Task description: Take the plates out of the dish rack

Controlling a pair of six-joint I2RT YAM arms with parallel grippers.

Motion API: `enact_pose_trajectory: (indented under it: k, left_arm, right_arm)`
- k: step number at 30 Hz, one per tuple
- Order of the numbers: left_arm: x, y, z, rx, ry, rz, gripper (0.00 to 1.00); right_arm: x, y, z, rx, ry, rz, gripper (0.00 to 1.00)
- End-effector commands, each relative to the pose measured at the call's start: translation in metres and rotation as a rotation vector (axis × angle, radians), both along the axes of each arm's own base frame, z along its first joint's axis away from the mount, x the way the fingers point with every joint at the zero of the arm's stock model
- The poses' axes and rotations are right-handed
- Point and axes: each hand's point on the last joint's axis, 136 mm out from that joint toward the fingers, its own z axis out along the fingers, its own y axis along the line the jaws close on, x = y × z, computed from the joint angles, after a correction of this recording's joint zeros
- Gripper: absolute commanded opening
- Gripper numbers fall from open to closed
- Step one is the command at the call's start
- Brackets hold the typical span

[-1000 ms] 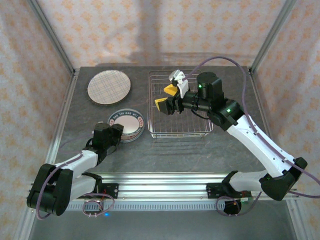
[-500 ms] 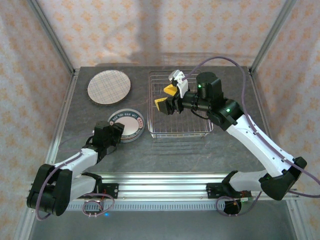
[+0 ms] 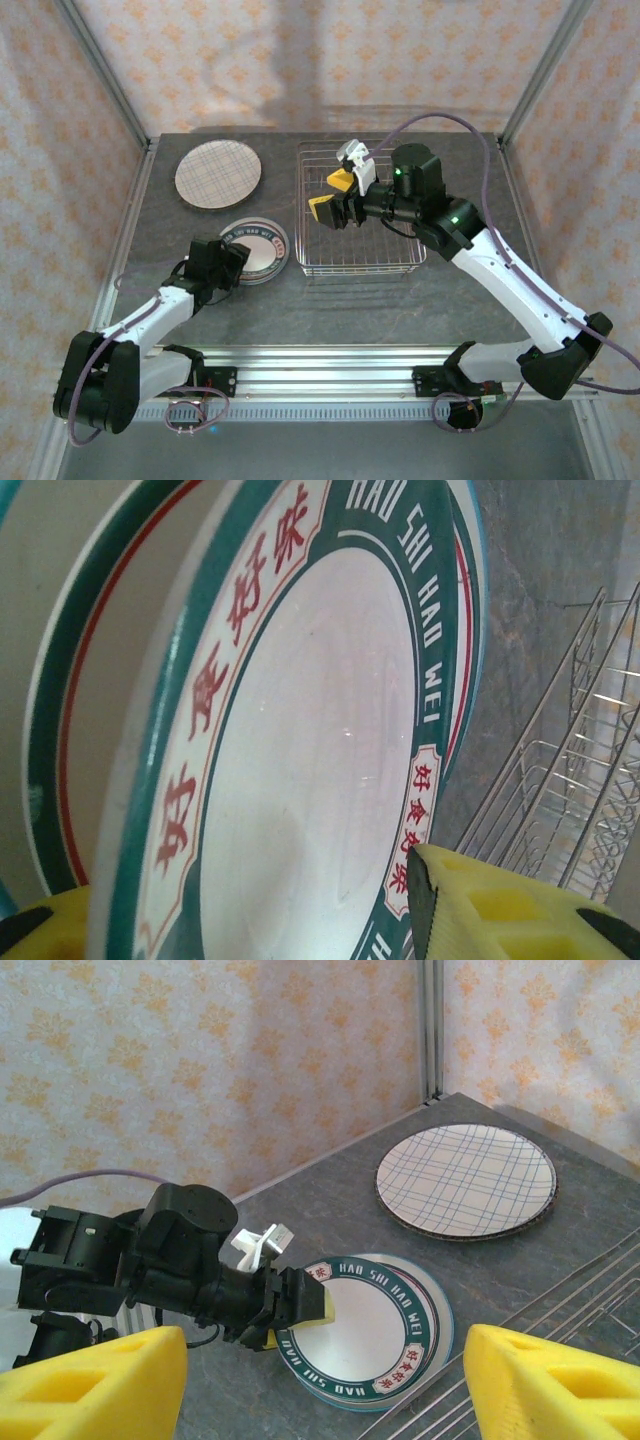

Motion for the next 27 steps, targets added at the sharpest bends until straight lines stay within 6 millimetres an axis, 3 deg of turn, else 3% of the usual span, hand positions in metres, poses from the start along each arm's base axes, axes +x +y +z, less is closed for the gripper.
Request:
enact_pose_trajectory:
  k: [1,5,8,27]
  left_arm:
    - [-0.004,0.002,-0.001,0.025,0.076,-0.026,0.51]
    - [-0.008,0.0,-0.004,0.034,0.13,-0.043,0.52]
    - [-0.012,0.001,-0.006,0.048,0.171,-0.052,0.64]
    - [-0.014,0.0,-0.017,0.087,0.322,-0.106,0.66]
  right_arm:
    - [0.0,0.002,0.008,0.027,-0.018,-0.001,0.73]
    - [0.001,0.003,0.008,0.027,-0.02,-0.003,0.73]
    - [0.001,0.003,0.008,0.026,-0.02,-0.005,0.73]
    - [0.003,0.003,0.006,0.021,-0.017,-0.012,0.73]
